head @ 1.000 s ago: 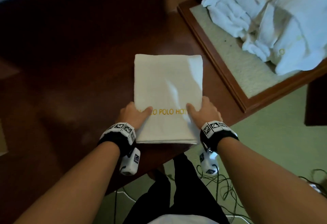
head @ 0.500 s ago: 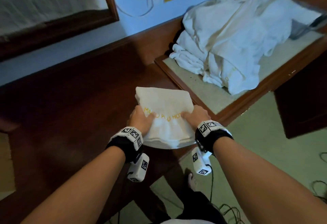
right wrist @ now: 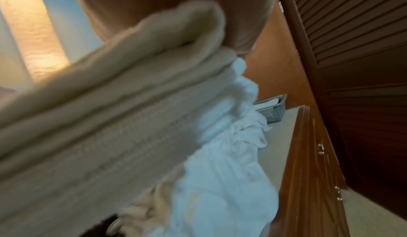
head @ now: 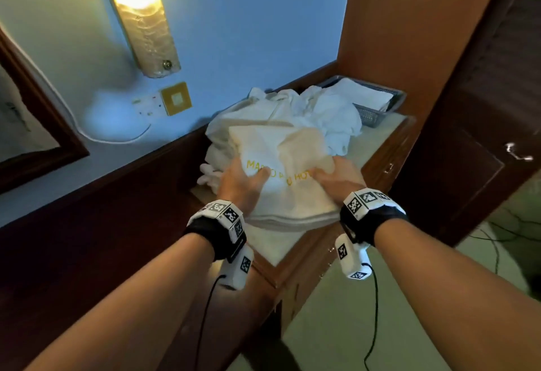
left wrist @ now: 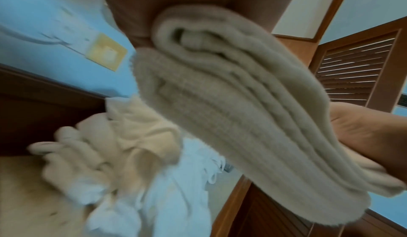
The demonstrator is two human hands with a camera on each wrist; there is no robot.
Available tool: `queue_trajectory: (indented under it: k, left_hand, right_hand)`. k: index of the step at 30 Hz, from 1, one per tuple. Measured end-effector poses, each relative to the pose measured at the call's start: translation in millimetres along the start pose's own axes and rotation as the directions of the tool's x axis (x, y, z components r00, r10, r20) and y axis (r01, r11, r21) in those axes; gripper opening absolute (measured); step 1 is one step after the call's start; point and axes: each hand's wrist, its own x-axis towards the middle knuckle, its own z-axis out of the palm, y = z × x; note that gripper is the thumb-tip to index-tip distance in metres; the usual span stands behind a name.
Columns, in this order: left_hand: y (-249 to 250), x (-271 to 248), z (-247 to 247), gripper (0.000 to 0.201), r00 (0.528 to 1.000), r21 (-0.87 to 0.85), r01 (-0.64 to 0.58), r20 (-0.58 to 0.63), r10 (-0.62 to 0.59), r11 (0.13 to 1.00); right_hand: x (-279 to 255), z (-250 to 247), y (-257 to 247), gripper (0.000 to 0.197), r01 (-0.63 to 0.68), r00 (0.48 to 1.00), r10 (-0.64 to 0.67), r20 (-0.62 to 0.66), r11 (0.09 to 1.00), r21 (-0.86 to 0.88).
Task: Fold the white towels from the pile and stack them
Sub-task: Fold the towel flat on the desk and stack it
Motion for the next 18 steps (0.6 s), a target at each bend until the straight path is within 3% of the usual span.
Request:
queue_trajectory:
  k: [2,6,10,13,18]
  left_hand:
    - [26,17,41,0.058,1.000,-0.026,-0.030,0.008,0.030,0.999]
    - [87,38,120,0.036,0.995,-0.052,-0.063,0.070,0.067,0.997]
    - [131,59,197,0.047,0.989,-0.100,-0.078,0.115,0.089,0.992]
    - [157,81,247,0.037,0.984,-0.117,-0.076,0.154,0.094,0.990]
    - [186,132,323,0.063,0.976,-0.119,-0.107,0.176,0.127,0.987]
  right_hand:
    - [21,-37,25,0.049,-0.009,0.999,0.009,-0.036,1.000,0.000]
    - [63,-105,77,0.046,-0.030,0.992,0.028,-0.123,0.999,-0.015]
    - [98,-163,123,0.043,-0.072,0.979,0.068,-0.193,0.997,-0.012]
    - [127,-193,154,0.043,-0.113,0.968,0.108,-0.228,0.994,-0.009]
    - [189,-228,194,0.044,-0.177,0.952,0.164,-0.258,0.984,-0.029]
